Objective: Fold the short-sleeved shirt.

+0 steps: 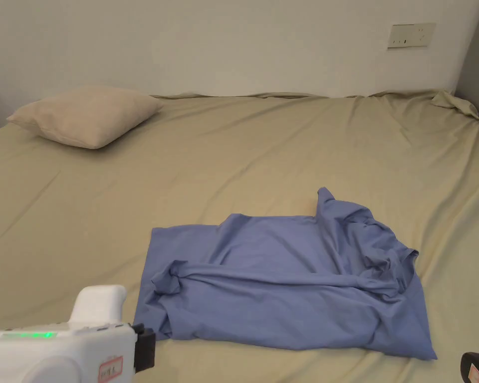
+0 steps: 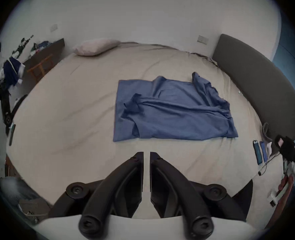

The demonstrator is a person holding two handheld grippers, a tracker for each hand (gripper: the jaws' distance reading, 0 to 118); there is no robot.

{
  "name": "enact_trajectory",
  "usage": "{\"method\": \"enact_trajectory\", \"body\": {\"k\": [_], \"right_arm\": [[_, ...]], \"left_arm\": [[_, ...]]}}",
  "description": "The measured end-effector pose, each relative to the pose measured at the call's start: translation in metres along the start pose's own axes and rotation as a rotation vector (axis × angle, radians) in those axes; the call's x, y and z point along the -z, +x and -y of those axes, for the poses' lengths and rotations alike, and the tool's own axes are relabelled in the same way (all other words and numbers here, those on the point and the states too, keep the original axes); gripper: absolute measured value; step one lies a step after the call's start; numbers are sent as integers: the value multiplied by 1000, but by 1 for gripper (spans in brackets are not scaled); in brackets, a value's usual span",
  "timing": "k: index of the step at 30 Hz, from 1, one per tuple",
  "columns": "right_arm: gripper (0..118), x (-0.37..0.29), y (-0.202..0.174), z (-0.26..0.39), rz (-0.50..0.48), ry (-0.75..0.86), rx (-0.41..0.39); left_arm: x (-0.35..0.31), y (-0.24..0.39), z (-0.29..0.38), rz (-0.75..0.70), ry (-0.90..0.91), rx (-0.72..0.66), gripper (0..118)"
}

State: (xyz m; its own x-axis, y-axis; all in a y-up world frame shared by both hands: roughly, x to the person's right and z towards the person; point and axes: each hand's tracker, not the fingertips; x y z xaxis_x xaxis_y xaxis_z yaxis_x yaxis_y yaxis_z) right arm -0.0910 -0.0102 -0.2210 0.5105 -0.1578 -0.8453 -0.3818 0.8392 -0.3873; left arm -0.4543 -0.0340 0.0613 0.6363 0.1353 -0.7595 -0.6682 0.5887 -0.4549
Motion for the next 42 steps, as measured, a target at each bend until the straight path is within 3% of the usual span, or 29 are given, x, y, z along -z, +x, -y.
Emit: {"method": "enact_trajectory", "body": {"k": [1,2,3,4,8,9,10,11,12,19,20,22,23,24,25,28,31,32,33,34,35,37,38,42], "right_arm": [[3,6,0,1,-9,-14,3],[3,9,-1,1,-14,-25,6],[3,15,-2,2,-22,-37,11],[3,20,-1,3,-28,-49,12],[3,37,-6,5,-41,-96,5],[3,42,-7,5,-45,-107,4],[3,46,-8,5,-49,-117,0],[3,50,-9,6,-54,-125,-3],[3,53,-11,7,-56,-131,-7],[3,84,-7,8,-85,-173,2],[16,87,-5,7,-81,-171,-2],[88,104,7,-1,3,-179,-25],[99,115,14,-3,26,-197,-24],[99,128,24,-2,43,-229,-16],[118,142,35,-2,45,-239,2],[118,185,67,2,57,-333,88],[113,227,86,8,55,-441,117],[101,235,88,11,53,-456,118],[72,245,90,14,45,-479,119],[36,253,92,18,27,-511,154],[34,252,91,17,43,-483,144],[12,240,89,6,-11,-441,141],[11,238,89,4,-11,-433,169],[10,213,74,-12,-18,-401,74]], "left_arm": [[24,-8,-11,31,-64,-39,27],[42,-14,-18,31,-112,-72,63],[67,-22,-25,16,-146,-89,91],[86,-26,-30,-12,-149,-83,93],[147,-46,-47,-127,-231,-53,93],[154,-49,-45,-128,-259,-36,88],[162,-53,-45,-91,-268,-37,59],[165,-57,-43,-4,-251,-43,22],[170,-57,-41,49,-249,-51,7],[154,-49,-43,-23,-243,-18,7],[152,-48,-43,-21,-243,-17,7],[146,-49,-45,-28,-233,-8,7],[145,-50,-46,-27,-231,-6,7],[145,-51,-48,-26,-229,-4,7],[143,-51,-49,-19,-235,-14,7],[146,-52,-50,1,-250,-19,7],[145,-49,-49,3,-258,-19,7],[147,-48,-48,3,-261,-18,7],[147,-47,-48,2,-263,-19,7],[149,-47,-46,0,-272,-19,7],[149,-46,-45,-2,-275,-20,7],[147,-44,-44,-2,-278,-17,7],[146,-42,-44,2,-283,-14,7],[127,-41,-50,-12,-247,14,7]]}}
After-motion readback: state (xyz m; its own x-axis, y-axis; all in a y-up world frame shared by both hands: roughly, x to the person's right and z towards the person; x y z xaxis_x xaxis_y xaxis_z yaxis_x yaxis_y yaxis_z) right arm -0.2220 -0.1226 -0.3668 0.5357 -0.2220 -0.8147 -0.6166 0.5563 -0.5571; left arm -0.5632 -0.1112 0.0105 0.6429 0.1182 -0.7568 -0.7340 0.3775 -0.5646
